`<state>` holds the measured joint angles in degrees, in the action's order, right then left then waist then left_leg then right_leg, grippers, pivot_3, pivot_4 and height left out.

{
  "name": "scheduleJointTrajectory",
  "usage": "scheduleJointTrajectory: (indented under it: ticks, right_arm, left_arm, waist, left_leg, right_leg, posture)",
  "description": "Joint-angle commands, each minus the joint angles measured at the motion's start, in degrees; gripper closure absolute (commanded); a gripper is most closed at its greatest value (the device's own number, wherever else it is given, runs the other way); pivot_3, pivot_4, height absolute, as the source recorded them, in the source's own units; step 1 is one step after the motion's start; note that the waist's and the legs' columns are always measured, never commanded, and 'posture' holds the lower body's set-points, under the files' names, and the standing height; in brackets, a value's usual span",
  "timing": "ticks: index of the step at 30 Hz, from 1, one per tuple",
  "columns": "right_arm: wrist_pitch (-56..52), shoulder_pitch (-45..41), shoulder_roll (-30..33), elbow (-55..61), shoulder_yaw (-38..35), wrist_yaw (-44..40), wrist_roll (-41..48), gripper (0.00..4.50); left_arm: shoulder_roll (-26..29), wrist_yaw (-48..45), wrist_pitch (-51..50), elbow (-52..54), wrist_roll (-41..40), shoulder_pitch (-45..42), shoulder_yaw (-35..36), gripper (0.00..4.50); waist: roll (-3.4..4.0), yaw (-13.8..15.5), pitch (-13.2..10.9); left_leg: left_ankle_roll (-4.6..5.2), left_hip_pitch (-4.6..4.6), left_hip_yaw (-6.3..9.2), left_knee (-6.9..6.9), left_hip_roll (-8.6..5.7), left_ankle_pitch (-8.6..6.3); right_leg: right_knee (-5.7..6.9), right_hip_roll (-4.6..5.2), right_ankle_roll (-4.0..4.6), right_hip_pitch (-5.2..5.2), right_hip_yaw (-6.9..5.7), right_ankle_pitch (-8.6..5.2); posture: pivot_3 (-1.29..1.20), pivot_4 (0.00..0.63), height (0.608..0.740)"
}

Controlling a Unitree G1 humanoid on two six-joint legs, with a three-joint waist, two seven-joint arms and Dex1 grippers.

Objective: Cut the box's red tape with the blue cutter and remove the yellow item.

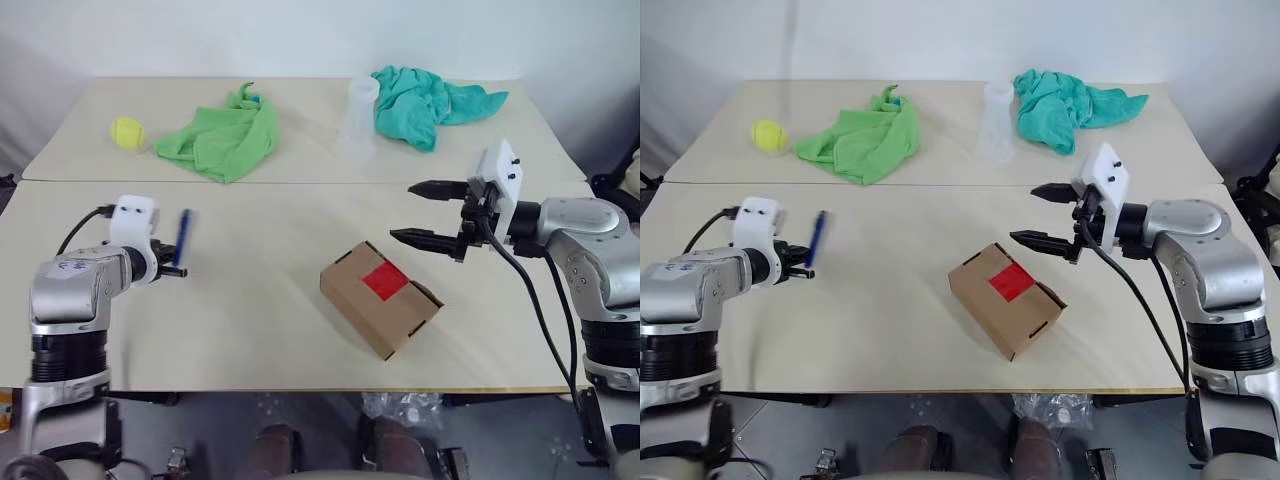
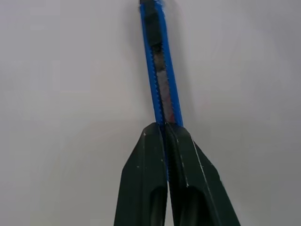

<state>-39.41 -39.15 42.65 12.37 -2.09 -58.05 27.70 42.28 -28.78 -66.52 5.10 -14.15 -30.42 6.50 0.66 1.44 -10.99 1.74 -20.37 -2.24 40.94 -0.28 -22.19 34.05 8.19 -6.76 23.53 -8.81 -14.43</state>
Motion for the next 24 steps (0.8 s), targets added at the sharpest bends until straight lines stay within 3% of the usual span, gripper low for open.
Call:
scheduleJointTrajectory:
  ticks: [1, 7, 12, 16, 21, 24]
  right_arm:
    - [-5.8, -2.4, -2.4, 9.4, 2.1, 5.0, 2.9, 0.41]
    - [-9.8, -4.3, -7.2, 16.2, 12.7, 10.2, 0.6, 2.38]
    - [-10.8, -4.5, -10.7, 18.2, 24.5, 13.5, -5.0, 4.35]
    - [-10.4, -2.9, -15.9, 19.0, 28.2, 16.8, -6.4, 4.47]
    - [-12.2, -1.5, -19.6, 20.2, 25.2, 19.2, -4.7, 4.47]
    - [-12.8, -1.1, -18.8, 20.2, 22.6, 18.7, -3.3, 4.5]
  left_arm:
    - [5.7, -14.6, 9.5, 6.7, -4.5, 3.2, -4.8, 4.5]
    - [10.1, -28.6, 26.2, 11.6, -6.7, 11.6, -6.5, 4.5]
    - [14.0, -35.8, 37.4, 11.9, -5.1, 18.5, -6.2, 4.5]
    - [14.0, -32.7, 39.0, 10.3, -2.7, 18.7, -5.9, 4.5]
    - [5.0, -13.6, 31.9, 1.5, 3.7, 9.0, -4.2, 4.5]
    - [0.0, -8.2, 24.9, 1.9, 1.8, 5.3, -2.0, 3.97]
  waist:
    - [-0.01, -0.3, 0.0]
    - [0.05, -1.4, 0.0]
    - [0.05, -1.6, 0.0]
    - [0.09, -1.2, -0.1]
    - [0.0, -0.4, 0.0]
    - [-0.02, -0.2, 0.0]
  left_leg:
    - [-0.02, -0.03, -0.01, -0.02, 0.03, -0.01]
    - [-0.04, -0.05, -0.05, -0.12, 0.1, -0.02]
    - [-0.03, -0.06, -0.1, -0.14, 0.11, -0.02]
    - [-0.01, -0.06, -0.09, -0.13, 0.09, -0.02]
    - [0.07, -0.09, -0.05, -0.02, 0.04, 0.0]
    - [0.1, -0.09, -0.08, -0.04, 0.02, -0.01]
  right_leg:
    - [-0.01, -0.02, 0.0, 0.04, 0.0, 0.0]
    - [-0.02, -0.15, 0.08, 0.14, -0.05, -0.01]
    - [-0.02, -0.18, 0.08, 0.16, -0.05, -0.02]
    - [0.01, -0.16, 0.09, 0.17, -0.05, -0.02]
    - [0.12, -0.17, 0.07, 0.16, -0.06, 0.0]
    - [0.13, -0.16, 0.07, 0.17, -0.04, 0.0]
  posture:
    - [0.0, 0.15, 0.74]
    - [0.0, 0.15, 0.74]
    - [0.0, 0.15, 0.74]
    - [0.0, 0.15, 0.74]
    - [0.0, 0.15, 0.74]
    - [0.0, 0.15, 0.74]
